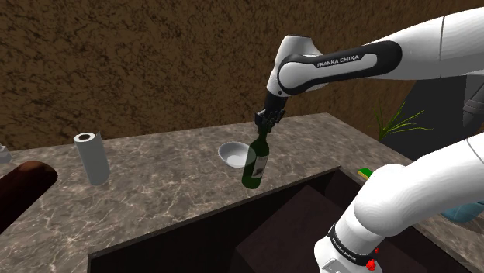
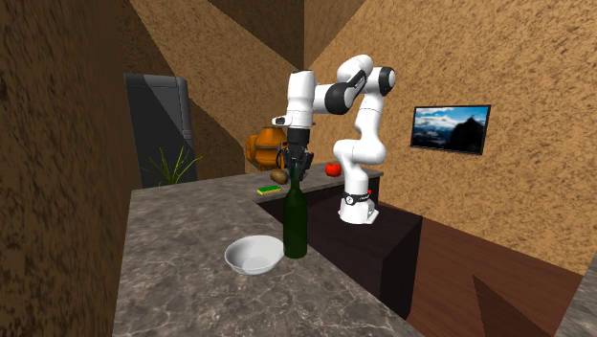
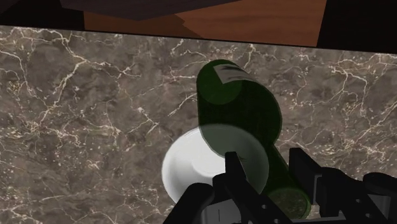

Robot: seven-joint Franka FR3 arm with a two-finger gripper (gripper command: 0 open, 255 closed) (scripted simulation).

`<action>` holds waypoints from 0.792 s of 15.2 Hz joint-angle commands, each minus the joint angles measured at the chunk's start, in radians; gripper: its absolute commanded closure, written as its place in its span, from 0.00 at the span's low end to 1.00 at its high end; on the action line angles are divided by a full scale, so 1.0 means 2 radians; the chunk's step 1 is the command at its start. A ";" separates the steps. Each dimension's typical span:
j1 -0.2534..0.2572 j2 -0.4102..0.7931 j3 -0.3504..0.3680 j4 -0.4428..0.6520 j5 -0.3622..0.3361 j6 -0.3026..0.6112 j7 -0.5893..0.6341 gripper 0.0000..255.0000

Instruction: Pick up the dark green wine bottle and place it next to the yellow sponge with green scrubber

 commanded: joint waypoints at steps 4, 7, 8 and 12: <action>0.000 -0.002 0.000 0.005 0.000 -0.007 0.000 1.00; 0.000 -0.008 0.000 0.021 0.000 -0.029 0.000 1.00; 0.000 -0.009 0.000 0.027 0.000 -0.036 0.000 1.00; 0.000 -0.014 0.000 0.050 0.000 -0.064 0.000 1.00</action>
